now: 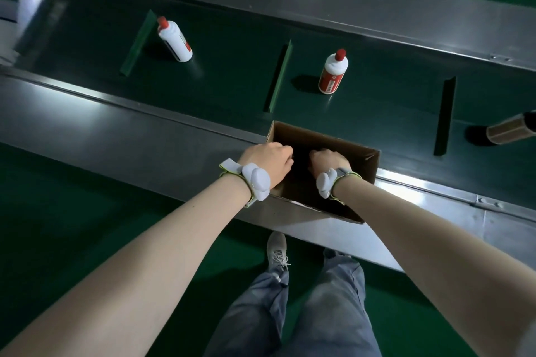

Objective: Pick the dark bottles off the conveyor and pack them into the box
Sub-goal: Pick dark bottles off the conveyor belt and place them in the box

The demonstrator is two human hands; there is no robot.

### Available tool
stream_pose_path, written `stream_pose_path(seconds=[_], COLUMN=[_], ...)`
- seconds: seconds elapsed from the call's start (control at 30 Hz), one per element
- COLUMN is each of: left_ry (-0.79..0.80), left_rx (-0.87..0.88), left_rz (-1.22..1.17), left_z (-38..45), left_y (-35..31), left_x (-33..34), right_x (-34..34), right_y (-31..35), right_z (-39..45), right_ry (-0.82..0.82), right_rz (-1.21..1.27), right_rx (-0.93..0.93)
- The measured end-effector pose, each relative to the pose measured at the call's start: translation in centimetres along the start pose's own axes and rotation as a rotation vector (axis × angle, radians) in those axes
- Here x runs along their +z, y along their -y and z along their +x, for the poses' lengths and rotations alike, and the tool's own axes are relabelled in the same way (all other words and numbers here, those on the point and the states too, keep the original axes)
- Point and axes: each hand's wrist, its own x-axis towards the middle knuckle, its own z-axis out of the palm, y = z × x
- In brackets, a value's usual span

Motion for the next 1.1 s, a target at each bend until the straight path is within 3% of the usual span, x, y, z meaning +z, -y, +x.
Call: stream_pose_path(seconds=[0.37,0.5,0.73,1.1], left_ry=[-0.034,-0.085,-0.176,-0.157], left_rx=[-0.017,0.029,0.111,0.254], left_rz=[0.037,0.059,0.032,0.051], left_z=[0.8,2.3,7.8,19.5], left_y=[-3.6,-6.4,-13.8,-30.8], left_x=[-7.9,-11.0,-14.4,-13.7], right_x=[-8.6,-12.4,-16.8,-16.9], right_y=[-2.7,-5.9,-16.4,-36.2], right_z=[-6.2,-8.0,-9.6,-11.2], right_ry=[-0.140,-0.269,-0.413,-0.422], right_rz=[0.071,0.100,0.148,0.245], right_rx=[-0.035,-0.051,-0.004,0.221])
